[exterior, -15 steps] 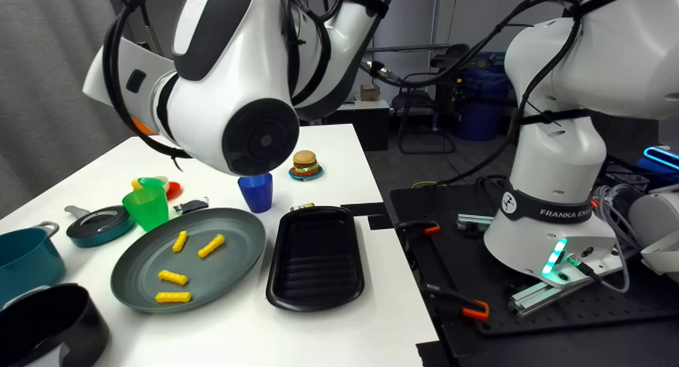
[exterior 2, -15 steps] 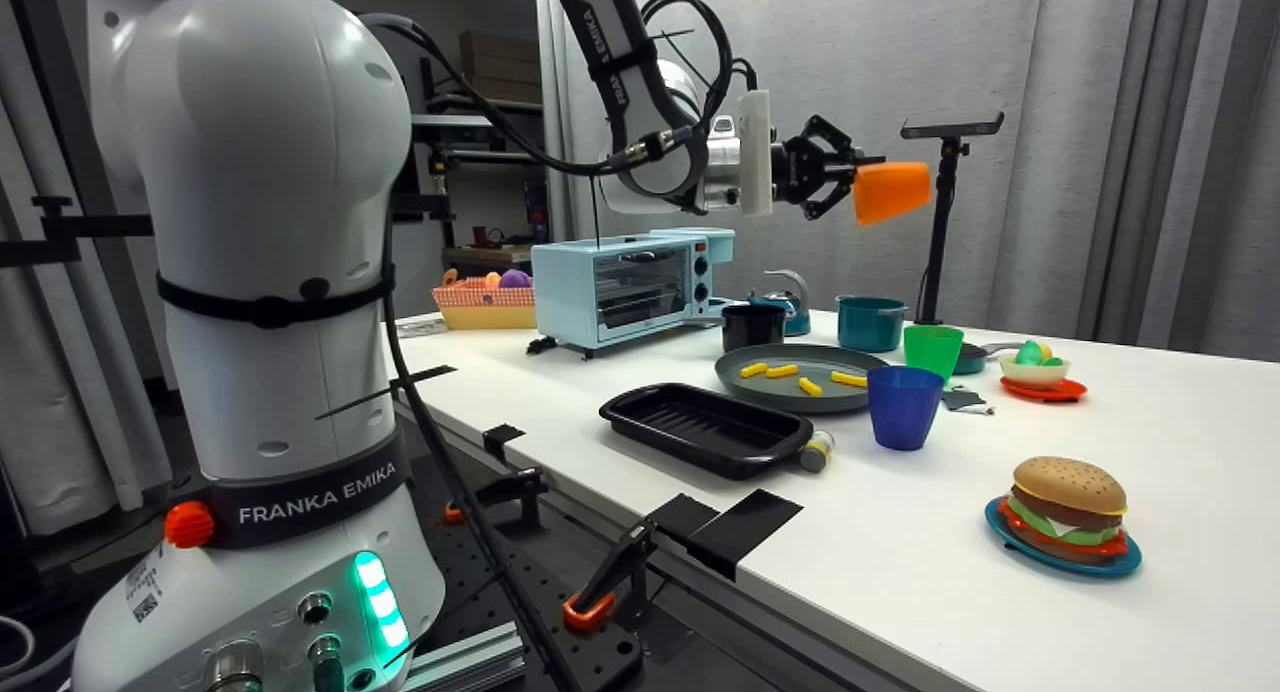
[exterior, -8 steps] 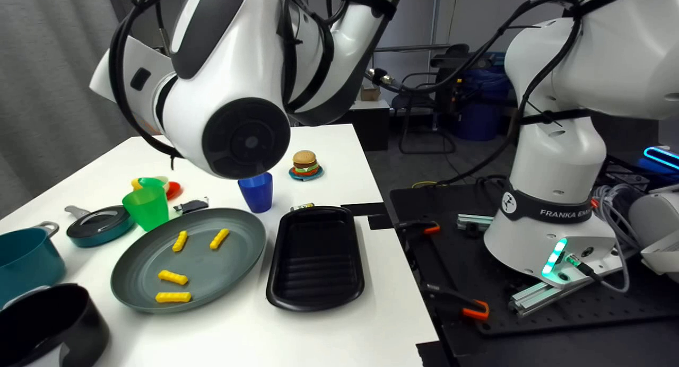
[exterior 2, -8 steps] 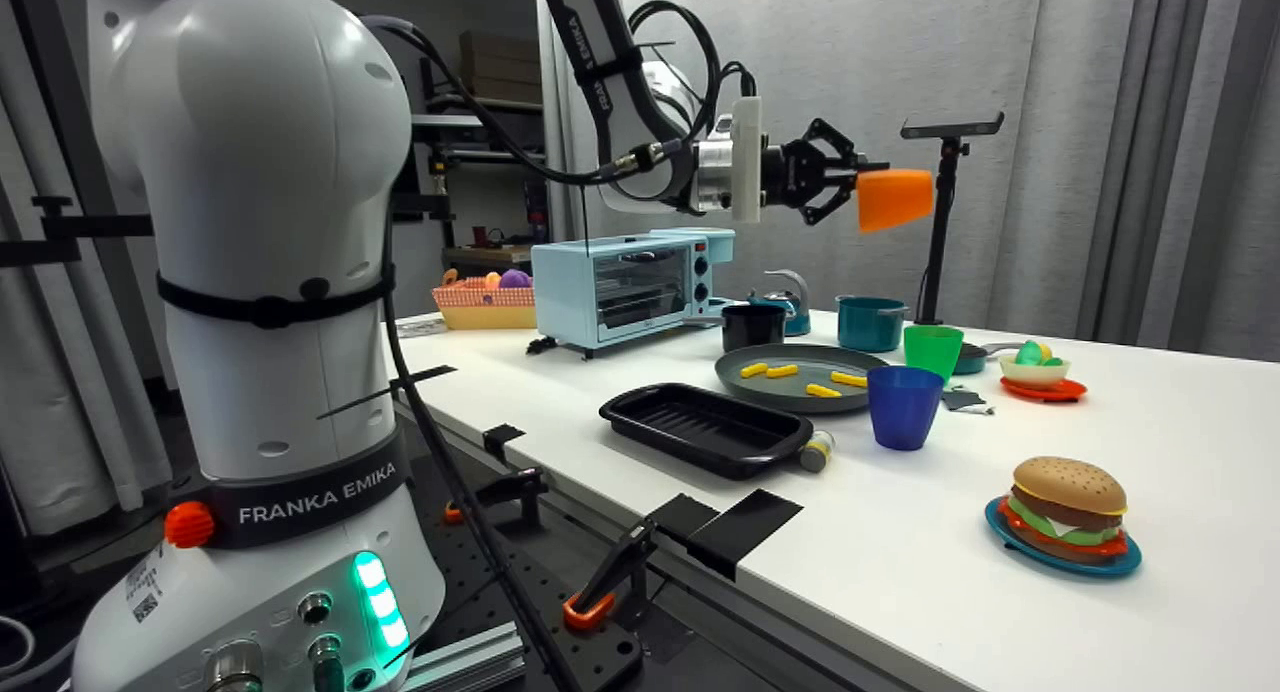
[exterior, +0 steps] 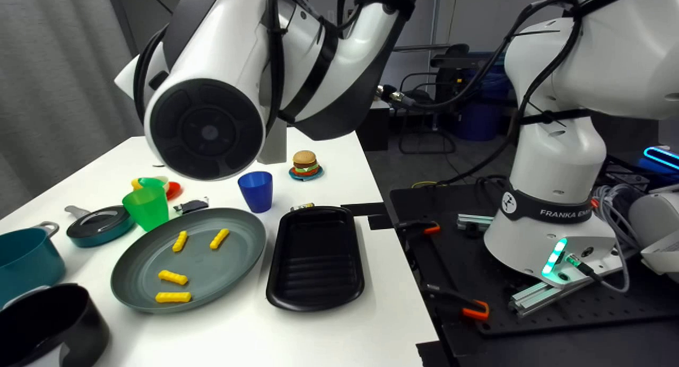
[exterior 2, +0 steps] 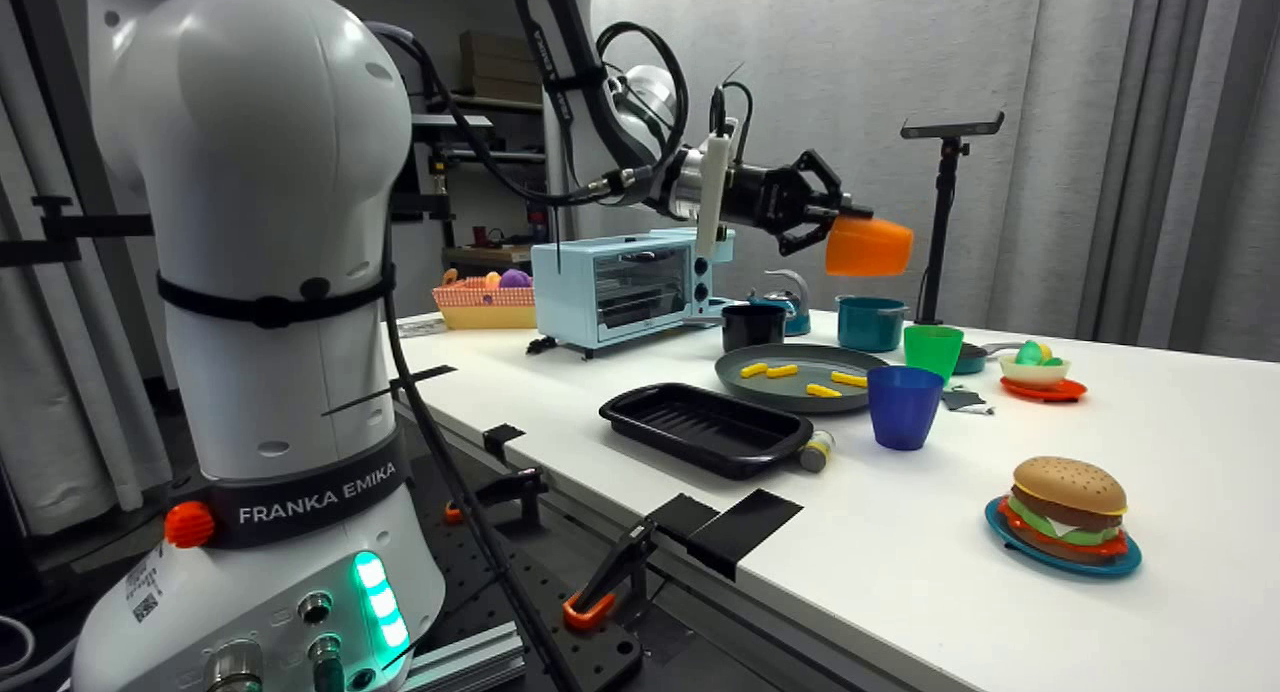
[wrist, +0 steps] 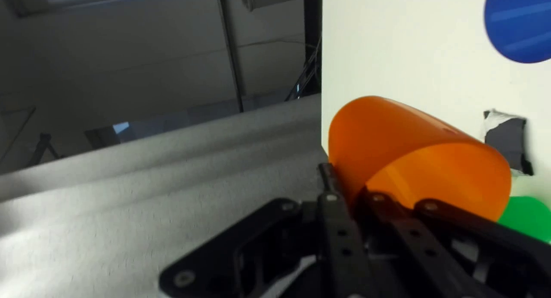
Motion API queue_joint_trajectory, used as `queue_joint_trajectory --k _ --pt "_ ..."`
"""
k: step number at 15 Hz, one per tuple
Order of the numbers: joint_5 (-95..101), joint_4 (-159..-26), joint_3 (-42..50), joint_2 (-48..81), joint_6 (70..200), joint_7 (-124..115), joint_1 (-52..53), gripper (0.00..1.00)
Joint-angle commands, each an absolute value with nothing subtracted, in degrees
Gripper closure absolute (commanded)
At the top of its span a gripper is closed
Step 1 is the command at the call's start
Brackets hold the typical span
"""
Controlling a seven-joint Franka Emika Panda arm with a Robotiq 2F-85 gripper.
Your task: Move the objects from the orange cup to the gray plate
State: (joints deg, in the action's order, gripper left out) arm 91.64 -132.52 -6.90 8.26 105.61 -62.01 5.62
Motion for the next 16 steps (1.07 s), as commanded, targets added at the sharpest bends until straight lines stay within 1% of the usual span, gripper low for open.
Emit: queue_joint_trajectory --k 1,12,16 --pt "84.20 -131.73 -7.57 8.63 104.20 -69.11 6.10 0.98" --pt "73.26 -130.55 -7.68 9.53 106.43 -87.59 6.67 0.98" --pt "69.88 -129.95 -7.71 9.92 109.54 -93.70 6.58 0.98"
